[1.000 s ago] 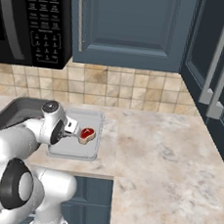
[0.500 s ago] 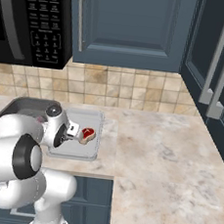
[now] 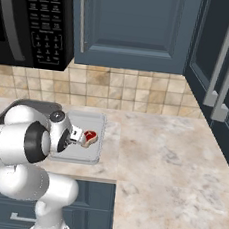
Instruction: Place one eggplant and one steak in each tupperware on the nearby counter, to pack two identical lunches.
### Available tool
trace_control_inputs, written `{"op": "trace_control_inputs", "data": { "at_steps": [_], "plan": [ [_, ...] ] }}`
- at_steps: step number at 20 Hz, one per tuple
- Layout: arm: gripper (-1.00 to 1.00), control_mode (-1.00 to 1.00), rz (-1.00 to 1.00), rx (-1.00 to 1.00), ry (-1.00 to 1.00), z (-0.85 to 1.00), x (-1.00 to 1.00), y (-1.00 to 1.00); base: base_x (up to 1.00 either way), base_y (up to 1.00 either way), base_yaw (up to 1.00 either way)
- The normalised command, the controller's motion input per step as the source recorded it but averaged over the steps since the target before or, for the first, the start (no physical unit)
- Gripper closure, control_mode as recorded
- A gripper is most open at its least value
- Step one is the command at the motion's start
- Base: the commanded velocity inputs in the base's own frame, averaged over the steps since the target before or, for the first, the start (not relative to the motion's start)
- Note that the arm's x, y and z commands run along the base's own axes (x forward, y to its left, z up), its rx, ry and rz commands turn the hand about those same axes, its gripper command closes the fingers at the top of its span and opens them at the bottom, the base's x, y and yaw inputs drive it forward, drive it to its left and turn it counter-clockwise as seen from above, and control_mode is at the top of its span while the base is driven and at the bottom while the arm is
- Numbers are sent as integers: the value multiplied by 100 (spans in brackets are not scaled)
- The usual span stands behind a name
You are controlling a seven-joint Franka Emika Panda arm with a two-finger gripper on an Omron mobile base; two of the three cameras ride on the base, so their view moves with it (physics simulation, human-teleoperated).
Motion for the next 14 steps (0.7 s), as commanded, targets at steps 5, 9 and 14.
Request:
{"op": "trace_control_inputs", "data": {
  "at_steps": [5, 9, 14],
  "plan": [
    [-100, -100, -1, 0, 0, 7, 0, 0, 0, 0, 0],
    [-100, -100, -4, 0, 1, 33, 0, 0, 0, 0, 0],
    [-100, -100, -3, 0, 8, 71, -20, 0, 0, 0, 0]
  ]
}}
